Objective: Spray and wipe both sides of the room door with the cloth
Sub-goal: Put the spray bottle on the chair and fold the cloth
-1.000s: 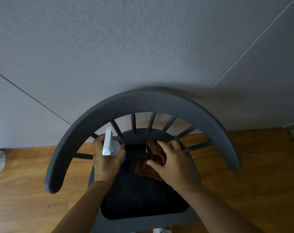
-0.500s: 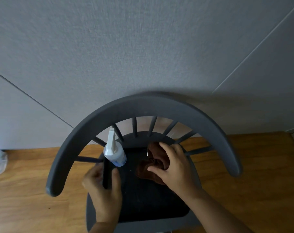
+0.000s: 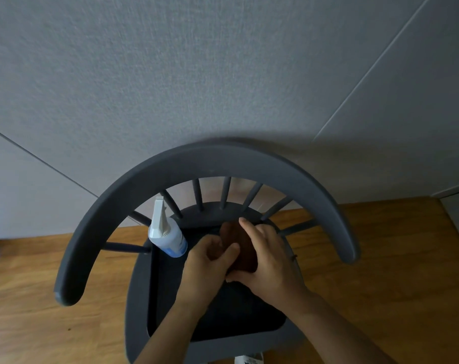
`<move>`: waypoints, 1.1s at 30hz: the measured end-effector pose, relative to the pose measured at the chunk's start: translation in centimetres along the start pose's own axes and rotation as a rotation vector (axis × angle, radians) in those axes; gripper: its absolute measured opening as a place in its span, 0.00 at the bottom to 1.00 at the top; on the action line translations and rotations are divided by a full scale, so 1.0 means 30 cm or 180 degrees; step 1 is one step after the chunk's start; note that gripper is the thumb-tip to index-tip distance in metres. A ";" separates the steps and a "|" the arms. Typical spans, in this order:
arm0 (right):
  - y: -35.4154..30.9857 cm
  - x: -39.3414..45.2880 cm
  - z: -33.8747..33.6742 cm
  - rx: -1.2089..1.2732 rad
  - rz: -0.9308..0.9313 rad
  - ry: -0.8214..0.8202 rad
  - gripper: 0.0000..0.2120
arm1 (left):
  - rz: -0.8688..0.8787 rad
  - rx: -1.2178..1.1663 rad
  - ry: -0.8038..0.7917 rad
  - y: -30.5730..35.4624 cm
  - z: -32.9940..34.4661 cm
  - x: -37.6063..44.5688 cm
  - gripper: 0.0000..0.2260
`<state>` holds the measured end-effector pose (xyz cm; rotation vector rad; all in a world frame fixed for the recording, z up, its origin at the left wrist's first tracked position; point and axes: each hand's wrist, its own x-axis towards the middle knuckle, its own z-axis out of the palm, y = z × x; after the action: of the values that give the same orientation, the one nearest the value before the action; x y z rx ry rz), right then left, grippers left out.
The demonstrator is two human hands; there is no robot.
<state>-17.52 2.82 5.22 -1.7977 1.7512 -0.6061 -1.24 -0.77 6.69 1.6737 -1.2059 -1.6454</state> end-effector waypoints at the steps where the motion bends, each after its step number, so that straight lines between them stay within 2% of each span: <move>1: -0.003 -0.004 -0.008 0.0147 0.0064 0.0017 0.53 | 0.0022 -0.0058 -0.0008 -0.002 -0.001 0.002 0.03; 4: -0.020 -0.014 -0.034 0.0891 0.0576 0.0118 0.45 | 0.0022 -0.0375 -0.0189 -0.009 -0.003 0.005 0.02; 7: -0.027 -0.009 -0.054 0.1911 0.1090 -0.0127 0.28 | 0.0348 -0.0394 -0.0523 -0.018 -0.021 -0.003 0.05; 10: -0.026 -0.001 -0.070 0.1642 0.1002 -0.0161 0.15 | 0.0655 -0.0357 -0.0651 -0.033 -0.035 -0.008 0.10; 12: -0.032 0.003 -0.084 0.1293 0.0926 -0.0030 0.13 | 0.0864 -0.0289 -0.0644 -0.049 -0.036 -0.015 0.11; 15: -0.043 0.008 -0.114 0.0893 0.0820 0.0030 0.15 | 0.1486 0.0253 -0.0339 -0.081 -0.046 -0.011 0.03; 17: -0.050 0.012 -0.130 0.0803 0.0819 -0.0001 0.17 | 0.1999 0.0727 -0.0112 -0.087 -0.061 -0.003 0.03; 19: -0.055 0.019 -0.145 0.0759 0.0861 0.0015 0.18 | 0.2303 0.0909 -0.0089 -0.070 -0.074 -0.002 0.04; 21: -0.061 0.027 -0.159 0.0748 0.0877 0.0034 0.19 | 0.2259 0.0944 -0.0204 -0.064 -0.081 -0.003 0.04; 23: -0.065 0.035 -0.171 0.0737 0.0746 0.0017 0.19 | 0.1895 0.0761 -0.0307 -0.049 -0.080 -0.011 0.07; 25: -0.069 0.039 -0.178 0.0663 0.0557 0.0003 0.20 | 0.1399 0.0171 -0.0489 -0.024 -0.072 -0.021 0.15; 27: -0.072 0.039 -0.181 0.0568 0.0419 0.0009 0.21 | 0.1164 -0.0129 -0.0739 -0.021 -0.075 -0.018 0.27; 30: -0.077 0.037 -0.194 0.0564 0.0358 -0.0100 0.20 | 0.1111 0.0345 -0.1050 -0.064 -0.091 0.014 0.46; 33: -0.078 0.048 -0.215 0.0879 0.0615 -0.0362 0.18 | 0.0741 0.0803 -0.0866 -0.119 -0.085 0.048 0.52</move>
<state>-19.98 0.91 11.49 -1.4292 1.6508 -0.6190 1.91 -0.86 3.32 1.4108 -1.7336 -1.6660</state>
